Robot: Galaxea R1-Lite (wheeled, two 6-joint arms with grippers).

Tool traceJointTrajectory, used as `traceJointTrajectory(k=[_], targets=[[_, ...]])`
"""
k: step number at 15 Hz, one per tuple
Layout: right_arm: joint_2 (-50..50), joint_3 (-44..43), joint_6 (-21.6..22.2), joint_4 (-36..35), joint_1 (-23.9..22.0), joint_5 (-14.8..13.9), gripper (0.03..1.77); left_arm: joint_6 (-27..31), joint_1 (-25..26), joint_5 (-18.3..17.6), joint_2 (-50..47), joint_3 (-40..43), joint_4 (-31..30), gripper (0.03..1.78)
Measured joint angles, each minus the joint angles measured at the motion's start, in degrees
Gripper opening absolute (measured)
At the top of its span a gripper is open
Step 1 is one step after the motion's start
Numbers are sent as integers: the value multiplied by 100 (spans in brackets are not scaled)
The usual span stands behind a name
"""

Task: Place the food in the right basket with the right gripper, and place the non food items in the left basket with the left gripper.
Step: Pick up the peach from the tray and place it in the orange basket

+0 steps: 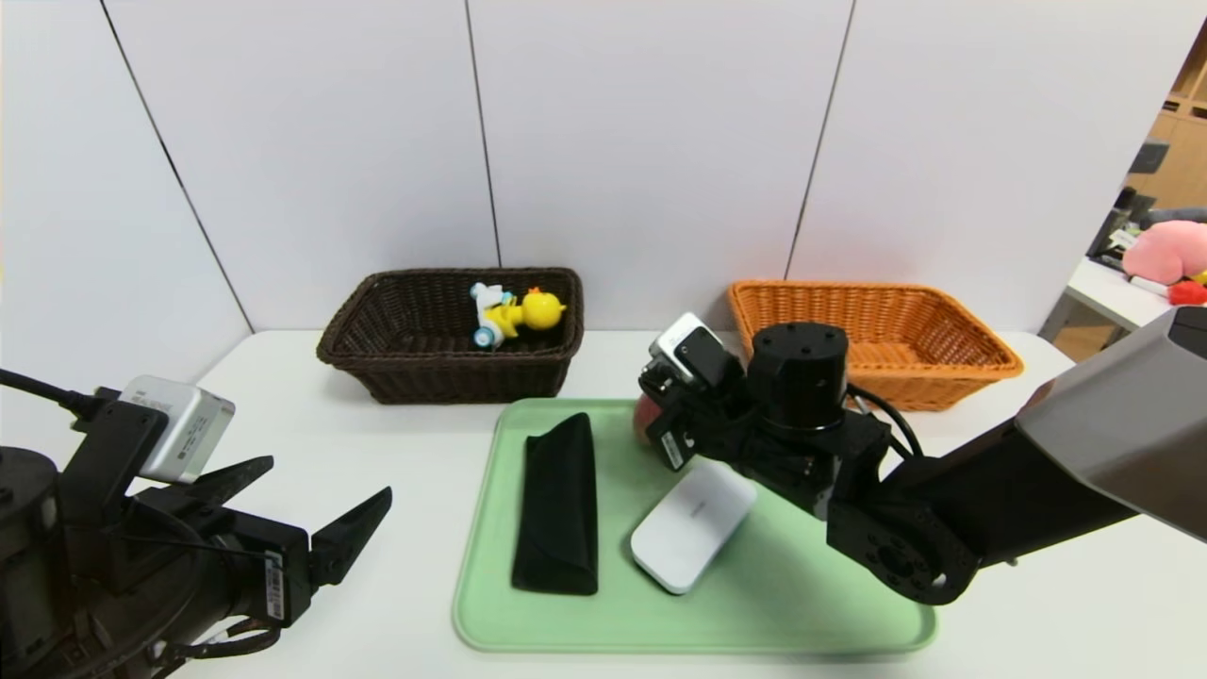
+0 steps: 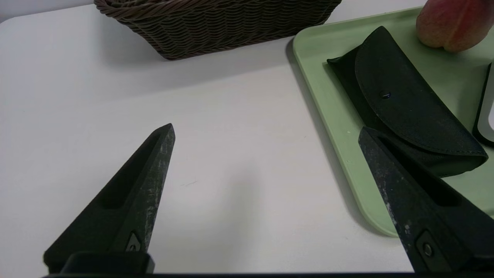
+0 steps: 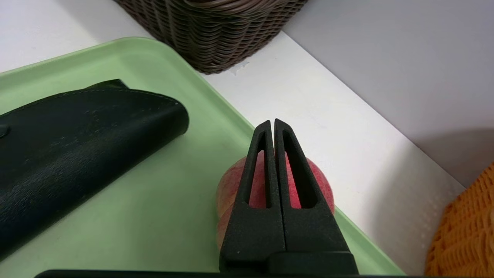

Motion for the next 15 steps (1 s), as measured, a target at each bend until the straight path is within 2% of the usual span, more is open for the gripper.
traceJointTrajectory(k=[1, 4, 8, 10, 12, 15], targets=[[11, -77, 16, 0, 41, -168, 18, -2, 0, -2, 0, 0, 0, 169], [11, -228, -11, 20, 89, -271, 67, 0, 0, -13, 0, 1, 0, 169], [-182, -272, -28, 146, 232, -315, 109, -2, 0, -11, -22, 9, 10, 169], [-463, -276, 0, 684, 315, -414, 123, -5, 0, -11, -46, 10, 10, 169], [-813, -422, 49, 1530, 378, -507, 134, -7, 0, -9, -74, 15, 11, 169], [-1174, -1080, 189, 2875, 360, -767, 146, 1, 0, -13, -107, 17, 16, 169]])
